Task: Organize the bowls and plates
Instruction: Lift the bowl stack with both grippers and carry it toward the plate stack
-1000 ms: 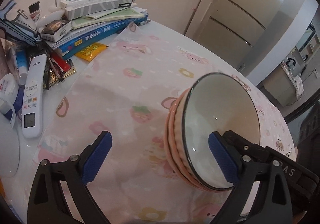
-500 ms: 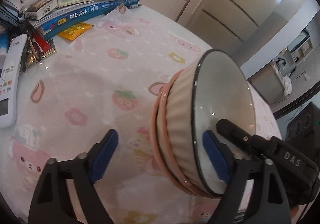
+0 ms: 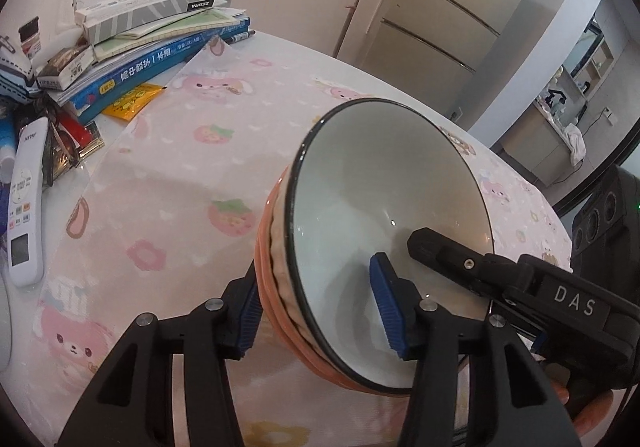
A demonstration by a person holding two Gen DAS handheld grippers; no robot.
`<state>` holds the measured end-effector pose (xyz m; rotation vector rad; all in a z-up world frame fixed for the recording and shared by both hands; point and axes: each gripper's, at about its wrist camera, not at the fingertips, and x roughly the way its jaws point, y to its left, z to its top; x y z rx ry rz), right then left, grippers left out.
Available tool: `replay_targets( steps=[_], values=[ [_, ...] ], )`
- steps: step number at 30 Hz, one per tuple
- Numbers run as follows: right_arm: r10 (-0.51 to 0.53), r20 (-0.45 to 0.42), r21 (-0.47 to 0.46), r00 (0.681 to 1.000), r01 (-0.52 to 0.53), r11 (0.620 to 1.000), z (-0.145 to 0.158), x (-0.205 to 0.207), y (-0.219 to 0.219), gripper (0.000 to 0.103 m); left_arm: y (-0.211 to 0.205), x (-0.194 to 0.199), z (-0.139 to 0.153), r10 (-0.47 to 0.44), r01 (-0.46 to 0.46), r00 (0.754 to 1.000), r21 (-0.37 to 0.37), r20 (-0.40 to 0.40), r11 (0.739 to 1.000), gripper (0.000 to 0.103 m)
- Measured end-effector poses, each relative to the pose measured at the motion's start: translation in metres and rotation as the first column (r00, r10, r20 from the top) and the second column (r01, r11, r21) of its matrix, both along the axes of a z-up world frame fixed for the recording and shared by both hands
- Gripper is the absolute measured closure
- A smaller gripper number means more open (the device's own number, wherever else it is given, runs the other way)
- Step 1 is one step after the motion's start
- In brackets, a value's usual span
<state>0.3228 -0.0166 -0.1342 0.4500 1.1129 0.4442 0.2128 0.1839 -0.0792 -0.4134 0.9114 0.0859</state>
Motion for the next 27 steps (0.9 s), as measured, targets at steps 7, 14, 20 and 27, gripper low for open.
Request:
replay_targets(
  steps=[7,14,20,27],
  values=[
    [0.017,0.015,0.0,1.0,-0.017,1.0,0.0,-0.001,0.0,0.07,0.003,0.001,-0.002,-0.013,0.013,1.0,-0.017,0.007,1.0,0.054],
    [0.015,0.001,0.013,1.0,-0.015,1.0,0.0,-0.001,-0.001,0.07,0.002,0.0,-0.001,-0.023,0.023,1.0,-0.006,0.004,1.0,0.054],
    [0.025,-0.015,0.022,1.0,-0.025,0.999,0.005,-0.008,-0.002,0.07,-0.002,-0.004,0.005,-0.014,0.014,1.0,0.024,0.015,1.0,0.053],
    [0.002,-0.066,0.055,0.998,0.001,0.998,0.008,-0.015,-0.011,0.07,-0.006,-0.005,0.011,-0.04,0.04,0.999,0.026,0.01,0.999,0.053]
  ],
)
